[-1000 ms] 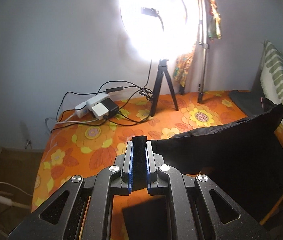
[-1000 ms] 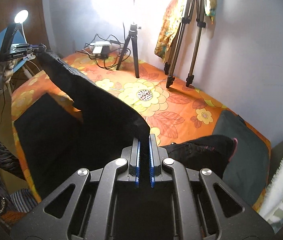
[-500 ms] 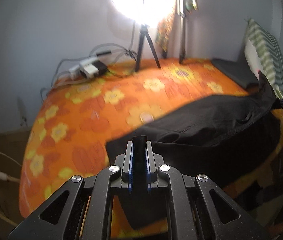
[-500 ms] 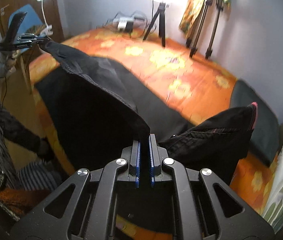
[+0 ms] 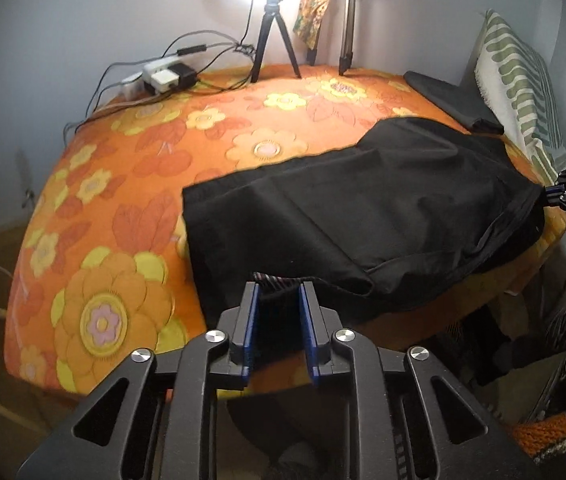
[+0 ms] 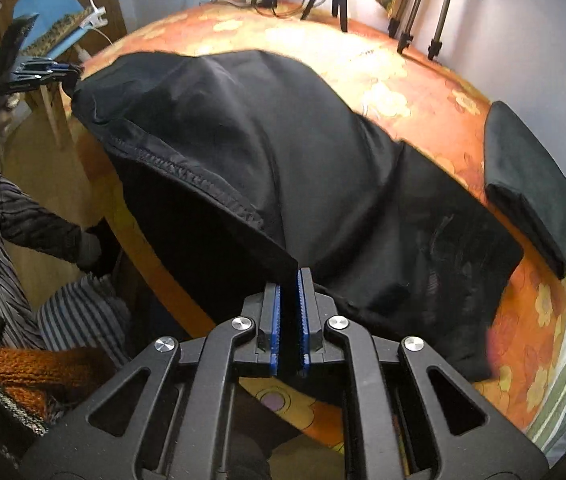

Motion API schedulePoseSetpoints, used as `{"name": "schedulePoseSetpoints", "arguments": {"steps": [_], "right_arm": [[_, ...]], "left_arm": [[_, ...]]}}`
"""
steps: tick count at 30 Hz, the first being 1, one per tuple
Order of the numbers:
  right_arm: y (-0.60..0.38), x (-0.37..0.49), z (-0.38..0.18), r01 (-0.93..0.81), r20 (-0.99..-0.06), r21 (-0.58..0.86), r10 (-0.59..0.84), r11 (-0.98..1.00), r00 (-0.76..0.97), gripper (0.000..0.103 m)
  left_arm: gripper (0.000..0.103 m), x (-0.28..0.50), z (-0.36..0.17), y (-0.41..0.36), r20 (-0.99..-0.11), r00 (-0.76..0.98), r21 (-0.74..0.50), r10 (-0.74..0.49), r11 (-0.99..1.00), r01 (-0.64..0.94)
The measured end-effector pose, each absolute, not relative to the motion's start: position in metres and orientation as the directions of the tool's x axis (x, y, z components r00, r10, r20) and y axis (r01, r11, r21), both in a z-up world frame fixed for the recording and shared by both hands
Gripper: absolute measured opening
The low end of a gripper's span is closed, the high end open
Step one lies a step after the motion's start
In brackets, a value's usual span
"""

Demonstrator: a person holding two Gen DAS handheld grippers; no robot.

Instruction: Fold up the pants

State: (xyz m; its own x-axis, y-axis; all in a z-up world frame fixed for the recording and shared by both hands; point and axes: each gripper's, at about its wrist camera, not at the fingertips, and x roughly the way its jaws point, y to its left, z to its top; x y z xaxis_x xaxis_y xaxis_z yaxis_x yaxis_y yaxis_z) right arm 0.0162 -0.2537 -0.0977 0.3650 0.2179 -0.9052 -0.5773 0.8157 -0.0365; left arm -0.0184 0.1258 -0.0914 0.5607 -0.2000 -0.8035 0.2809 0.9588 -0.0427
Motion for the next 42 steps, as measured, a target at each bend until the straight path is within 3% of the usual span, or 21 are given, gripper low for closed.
{"name": "schedulePoseSetpoints", "arguments": {"steps": [2,9,12,14,16,18,25,32,38,39,41,42], "right_arm": [[-0.252,0.013,-0.096,-0.578,-0.909,-0.024,0.222,0.816,0.352,0.023],[-0.253,0.012,-0.055,-0.584,-0.853,0.062,0.348,0.809,0.39,0.027],[-0.248,0.021,-0.028,-0.595,-0.807,0.114,0.423,0.796,0.411,0.036],[-0.236,0.031,-0.013,-0.607,-0.785,0.089,0.43,0.789,0.445,0.047],[-0.223,0.048,-0.003,-0.617,-0.764,0.088,0.45,0.782,0.462,0.049],[-0.209,0.066,0.001,-0.624,-0.755,0.093,0.464,0.776,0.464,0.053],[-0.138,0.155,-0.022,-0.657,-0.781,0.109,0.474,0.746,0.407,0.056],[-0.083,0.214,-0.086,-0.698,-0.848,0.138,0.448,0.703,0.283,0.061],[-0.065,0.223,-0.117,-0.738,-0.871,0.137,0.436,0.661,0.229,0.058],[-0.065,0.223,-0.118,-0.747,-0.869,0.138,0.442,0.65,0.224,0.054],[-0.064,0.22,-0.117,-0.753,-0.865,0.133,0.446,0.644,0.228,0.024],[-0.065,0.219,-0.116,-0.757,-0.862,0.145,0.457,0.637,0.22,0.019]], "left_arm": [[0.02,-0.023,-0.091,0.132,-0.802,0.563,-0.049,-0.198,0.962,0.268],[0.02,-0.022,-0.076,0.147,-0.776,0.599,-0.079,-0.197,0.973,0.217],[0.02,-0.008,-0.072,0.152,-0.768,0.61,-0.108,-0.196,0.978,0.179],[0.023,0.003,-0.072,0.155,-0.768,0.607,-0.136,-0.203,0.979,0.155],[0.035,0.016,-0.075,0.157,-0.769,0.608,-0.152,-0.195,0.981,0.123],[0.035,0.027,-0.082,0.159,-0.771,0.606,-0.179,-0.196,0.98,0.09],[0.035,0.038,-0.108,0.17,-0.769,0.603,-0.263,-0.215,0.965,0.008],[0.039,0.047,-0.127,0.194,-0.782,0.581,-0.318,-0.225,0.946,-0.061],[0.039,0.056,-0.135,0.193,-0.786,0.558,-0.342,-0.266,0.939,-0.034],[0.039,0.058,-0.134,0.191,-0.784,0.56,-0.34,-0.267,0.94,-0.027],[0.039,0.06,-0.133,0.188,-0.775,0.563,-0.354,-0.286,0.935,-0.012],[0.039,0.061,-0.132,0.186,-0.771,0.563,-0.361,-0.298,0.933,-0.001]]}}
